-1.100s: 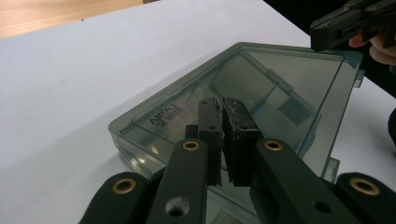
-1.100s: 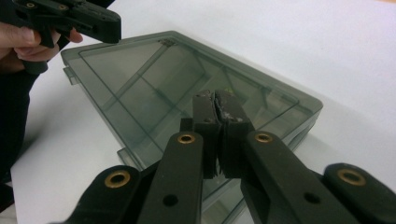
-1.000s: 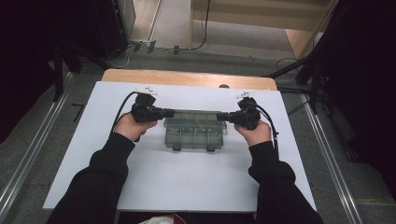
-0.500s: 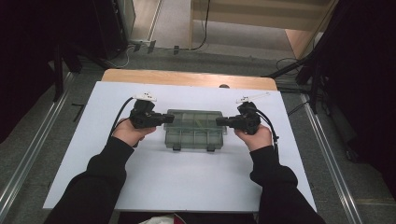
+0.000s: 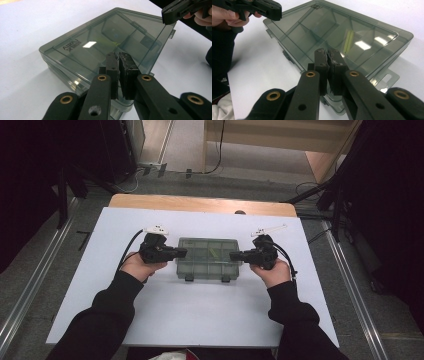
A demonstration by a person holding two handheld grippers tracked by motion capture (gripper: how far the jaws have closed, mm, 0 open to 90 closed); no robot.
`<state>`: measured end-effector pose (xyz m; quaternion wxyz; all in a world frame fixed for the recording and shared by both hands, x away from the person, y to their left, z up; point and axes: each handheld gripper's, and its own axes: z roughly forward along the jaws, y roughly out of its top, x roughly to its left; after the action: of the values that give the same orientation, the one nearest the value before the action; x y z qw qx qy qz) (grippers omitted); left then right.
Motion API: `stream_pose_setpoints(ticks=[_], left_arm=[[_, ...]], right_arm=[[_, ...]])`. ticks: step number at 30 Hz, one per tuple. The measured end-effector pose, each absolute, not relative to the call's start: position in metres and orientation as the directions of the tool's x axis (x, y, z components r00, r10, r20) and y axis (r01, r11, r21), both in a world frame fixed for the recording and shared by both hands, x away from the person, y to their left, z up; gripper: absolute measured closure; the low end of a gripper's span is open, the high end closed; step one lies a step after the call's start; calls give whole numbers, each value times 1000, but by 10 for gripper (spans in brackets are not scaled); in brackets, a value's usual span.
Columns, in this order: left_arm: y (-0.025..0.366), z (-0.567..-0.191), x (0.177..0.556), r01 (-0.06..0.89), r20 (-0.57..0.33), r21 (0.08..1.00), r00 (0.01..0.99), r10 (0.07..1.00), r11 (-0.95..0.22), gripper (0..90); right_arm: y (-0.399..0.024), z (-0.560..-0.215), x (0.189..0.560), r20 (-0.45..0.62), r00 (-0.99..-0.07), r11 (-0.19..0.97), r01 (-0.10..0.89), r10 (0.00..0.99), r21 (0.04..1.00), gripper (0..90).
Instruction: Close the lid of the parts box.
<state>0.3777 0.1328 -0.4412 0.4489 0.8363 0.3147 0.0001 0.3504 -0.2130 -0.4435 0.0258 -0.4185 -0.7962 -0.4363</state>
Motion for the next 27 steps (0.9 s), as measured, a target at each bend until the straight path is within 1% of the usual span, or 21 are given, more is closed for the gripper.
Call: stream_pose_setpoints(ticks=[3,4,10,18,20,27], left_arm=[[133,-443,376,524,-282,755,803,525,-396,855],[133,-444,375,520,-279,754,807,520,-401,821],[131,-446,369,511,-270,750,817,510,-420,822],[132,-451,363,501,-262,750,825,501,-432,820],[133,-453,362,503,-264,748,824,501,-434,796],[133,-460,361,503,-259,742,825,503,-442,795]], right_arm=[[-212,-445,348,400,-651,277,687,645,671,874],[-212,-446,347,399,-652,279,687,645,671,874],[-211,-450,342,393,-657,284,682,644,674,870],[-210,-455,334,362,-668,297,662,650,688,833],[-211,-458,333,354,-669,300,659,653,690,829],[-210,-465,333,357,-664,304,667,657,681,811]])
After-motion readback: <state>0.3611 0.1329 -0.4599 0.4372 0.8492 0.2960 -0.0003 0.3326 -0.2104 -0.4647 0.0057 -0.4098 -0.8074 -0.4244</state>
